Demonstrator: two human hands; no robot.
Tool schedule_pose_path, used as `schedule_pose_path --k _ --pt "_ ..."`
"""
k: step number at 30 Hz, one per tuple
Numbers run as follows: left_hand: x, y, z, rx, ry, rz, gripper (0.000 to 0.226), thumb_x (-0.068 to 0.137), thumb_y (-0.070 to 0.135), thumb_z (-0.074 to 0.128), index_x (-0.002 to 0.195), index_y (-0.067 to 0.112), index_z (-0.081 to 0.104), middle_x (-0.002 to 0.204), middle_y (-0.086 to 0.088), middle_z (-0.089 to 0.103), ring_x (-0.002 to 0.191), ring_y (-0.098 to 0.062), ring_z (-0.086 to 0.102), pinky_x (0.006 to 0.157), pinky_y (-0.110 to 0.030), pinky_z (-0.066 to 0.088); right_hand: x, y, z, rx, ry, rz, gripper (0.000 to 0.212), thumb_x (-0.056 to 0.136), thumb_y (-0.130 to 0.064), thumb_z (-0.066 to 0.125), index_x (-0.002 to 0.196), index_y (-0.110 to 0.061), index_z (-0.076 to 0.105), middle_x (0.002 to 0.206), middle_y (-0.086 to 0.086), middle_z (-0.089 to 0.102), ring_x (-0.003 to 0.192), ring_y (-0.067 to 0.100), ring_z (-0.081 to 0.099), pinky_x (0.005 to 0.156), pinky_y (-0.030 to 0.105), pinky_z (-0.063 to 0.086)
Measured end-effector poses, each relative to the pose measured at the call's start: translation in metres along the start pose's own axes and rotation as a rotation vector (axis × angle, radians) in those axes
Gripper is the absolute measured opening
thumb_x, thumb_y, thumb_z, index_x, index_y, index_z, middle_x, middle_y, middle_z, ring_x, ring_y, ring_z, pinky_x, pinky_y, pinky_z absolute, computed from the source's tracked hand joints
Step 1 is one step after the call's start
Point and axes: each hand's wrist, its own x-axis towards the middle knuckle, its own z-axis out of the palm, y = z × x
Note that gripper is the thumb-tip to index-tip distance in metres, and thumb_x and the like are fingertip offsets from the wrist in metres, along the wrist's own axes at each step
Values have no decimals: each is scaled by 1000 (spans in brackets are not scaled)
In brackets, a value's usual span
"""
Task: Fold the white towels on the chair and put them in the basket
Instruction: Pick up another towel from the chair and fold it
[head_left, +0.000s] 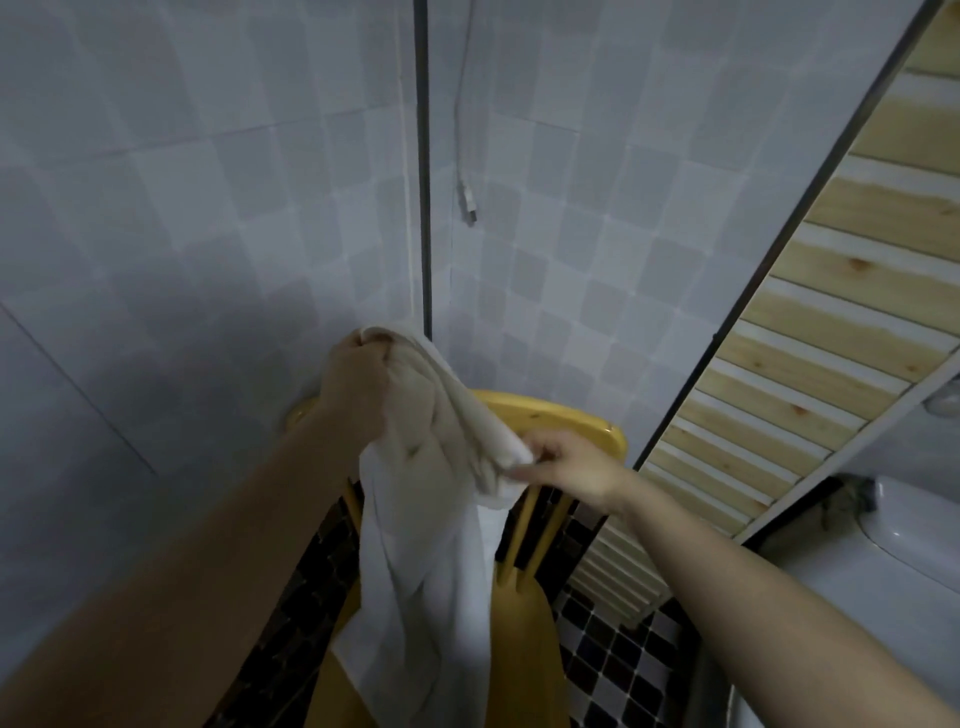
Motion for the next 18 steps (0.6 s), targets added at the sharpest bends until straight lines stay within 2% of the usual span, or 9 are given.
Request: schedule_pose_path --k 2,4,8,10,12,15,16,18 --pt "5 0 -6 -8 20 -19 31 97 13 41 70 24 52 70 3 50 62 -11 47 51 -18 40 1 -3 -15 179 321 24 19 85 -20 66 72 -13 54 66 6 49 64 19 47 60 33 36" --pt "5 -1 -9 41 -9 -7 29 96 13 43 69 21 54 69 1 51 63 -14 47 55 -23 39 6 -6 -30 213 609 53 22 86 -16 63 70 -16 48 62 3 48 61 21 47 56 32 37" --pt "0 -4 -2 94 -50 8 28 96 16 42 70 20 53 68 -1 49 59 -14 44 54 -25 38 9 -15 -42 54 883 127 13 87 -16 55 78 -14 47 68 -3 49 63 17 46 53 28 35" --pt "-1 -5 1 98 -21 22 29 96 14 42 68 20 50 65 -1 46 56 -13 41 47 -20 38 8 -15 -45 34 955 182 5 88 -15 51 85 -14 47 72 -1 51 66 20 48 51 29 34" --pt "0 -5 -1 113 14 51 31 95 11 42 66 20 47 64 0 44 59 -16 40 43 -17 36 7 -13 -49 16 977 247 3 87 -12 48 87 -15 46 76 2 53 70 25 51 56 30 37" --pt "0 -8 -2 136 -16 39 32 98 13 38 69 23 47 69 1 46 70 -20 45 57 -25 39 4 -13 -55 210 944 387 5 84 -5 44 85 -10 46 77 9 51 68 26 50 53 30 37" --pt "-2 -7 1 114 -37 29 31 99 11 34 75 22 51 73 2 47 74 -20 48 61 -24 41 2 -16 -55 325 913 436 4 85 -4 43 83 -6 47 74 12 50 62 25 48 49 28 36" --pt "-5 -10 5 73 -52 2 31 100 5 28 106 7 58 89 -4 56 92 -26 53 70 -19 46 -6 -21 -57 555 804 514 17 88 -4 45 72 -4 48 61 11 45 45 20 41 39 22 32"
